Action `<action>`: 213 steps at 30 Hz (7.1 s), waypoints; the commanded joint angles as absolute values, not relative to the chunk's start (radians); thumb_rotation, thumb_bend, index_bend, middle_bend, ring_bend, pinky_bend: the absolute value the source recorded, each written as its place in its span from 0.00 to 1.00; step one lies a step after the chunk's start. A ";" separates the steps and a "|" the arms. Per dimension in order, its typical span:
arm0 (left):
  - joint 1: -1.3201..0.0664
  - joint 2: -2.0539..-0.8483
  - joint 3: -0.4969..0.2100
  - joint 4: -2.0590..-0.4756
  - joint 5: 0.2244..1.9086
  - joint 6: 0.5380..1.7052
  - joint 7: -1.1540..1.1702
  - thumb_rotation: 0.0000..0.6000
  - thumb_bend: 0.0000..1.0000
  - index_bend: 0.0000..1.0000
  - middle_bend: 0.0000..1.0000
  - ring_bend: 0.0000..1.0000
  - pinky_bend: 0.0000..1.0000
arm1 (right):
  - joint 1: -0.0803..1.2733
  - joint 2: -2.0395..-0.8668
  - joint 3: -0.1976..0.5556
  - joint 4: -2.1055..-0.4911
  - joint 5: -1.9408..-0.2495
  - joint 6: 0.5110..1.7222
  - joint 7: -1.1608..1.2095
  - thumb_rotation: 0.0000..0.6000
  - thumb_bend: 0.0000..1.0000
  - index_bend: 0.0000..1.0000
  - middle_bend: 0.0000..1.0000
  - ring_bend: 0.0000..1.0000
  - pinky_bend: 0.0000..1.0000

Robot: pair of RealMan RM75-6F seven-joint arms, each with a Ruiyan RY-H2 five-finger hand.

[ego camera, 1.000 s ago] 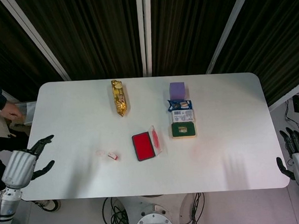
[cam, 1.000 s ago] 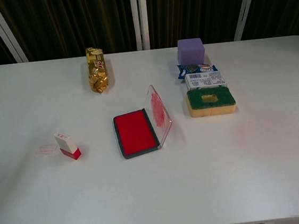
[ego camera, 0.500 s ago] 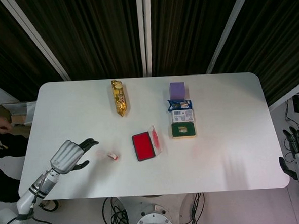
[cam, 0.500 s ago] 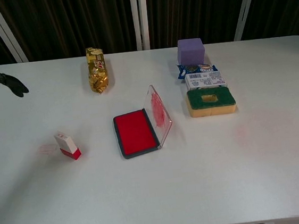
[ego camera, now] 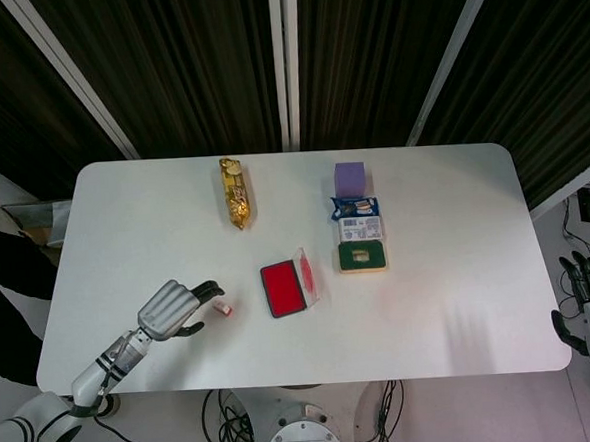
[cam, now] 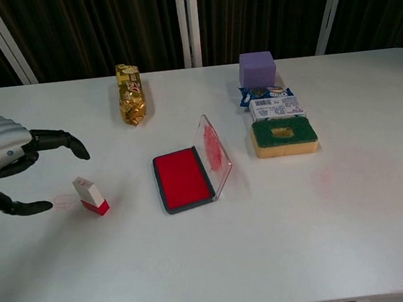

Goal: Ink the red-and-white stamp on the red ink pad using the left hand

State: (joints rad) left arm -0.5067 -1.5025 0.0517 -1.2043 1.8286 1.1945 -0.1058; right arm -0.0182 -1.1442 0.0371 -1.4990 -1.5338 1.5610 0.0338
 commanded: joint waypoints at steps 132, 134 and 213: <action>-0.865 -1.960 -0.081 -0.863 1.486 0.850 -0.164 1.00 0.35 0.67 0.66 0.97 1.00 | -0.014 -1.164 0.039 -1.450 -1.495 1.511 0.063 1.00 0.34 0.00 0.00 0.00 0.00; -0.865 -1.967 -0.078 -0.853 1.486 0.848 -0.171 1.00 0.35 0.67 0.66 0.97 1.00 | -0.013 -1.166 0.039 -1.449 -1.495 1.509 0.063 1.00 0.34 0.00 0.00 0.00 0.00; -0.590 -1.605 0.073 -1.078 1.519 0.961 -0.430 1.00 0.36 0.67 0.67 0.98 1.00 | 0.003 -1.169 0.036 -1.500 -1.506 1.503 -0.011 1.00 0.35 0.00 0.00 0.00 0.00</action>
